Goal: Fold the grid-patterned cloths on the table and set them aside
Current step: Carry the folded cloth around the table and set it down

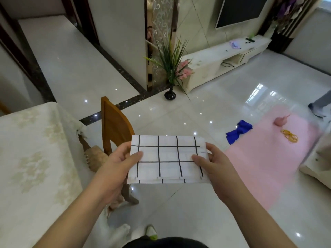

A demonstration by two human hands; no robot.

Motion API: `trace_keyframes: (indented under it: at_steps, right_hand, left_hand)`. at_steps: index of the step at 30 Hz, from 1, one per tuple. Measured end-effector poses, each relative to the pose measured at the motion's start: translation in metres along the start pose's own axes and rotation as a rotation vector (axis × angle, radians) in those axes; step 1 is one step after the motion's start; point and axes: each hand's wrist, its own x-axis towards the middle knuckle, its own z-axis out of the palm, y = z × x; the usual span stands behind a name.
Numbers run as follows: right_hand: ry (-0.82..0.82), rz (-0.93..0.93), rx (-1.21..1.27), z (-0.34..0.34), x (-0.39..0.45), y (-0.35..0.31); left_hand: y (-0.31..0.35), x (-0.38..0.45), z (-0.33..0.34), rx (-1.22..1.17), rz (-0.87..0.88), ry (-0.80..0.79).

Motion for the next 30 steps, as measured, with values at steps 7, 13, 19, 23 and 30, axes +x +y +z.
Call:
trace_keyframes:
  at_steps: [7,13,19,23,30]
  right_hand:
    - [-0.07,0.015,-0.017,0.007,0.076,-0.018]
    - [-0.159,0.007,-0.045,-0.003,0.148,-0.034]
    - [-0.228,-0.003,-0.057,-0.043,0.243,-0.067]
    - [-0.273,-0.01,-0.06,-0.068,0.293,-0.09]
    - [-0.344,-0.014,-0.047,-0.084,0.35,-0.111]
  left_hand:
    - [0.021,0.051,0.0,0.001,0.008,0.078]
    - [0.033,0.1,0.021,0.002,0.007,0.165]
    - [0.054,0.175,0.066,0.003,-0.004,0.267]
    - [0.071,0.214,0.097,0.006,0.014,0.321]
    - [0.087,0.255,0.126,0.012,0.035,0.409]
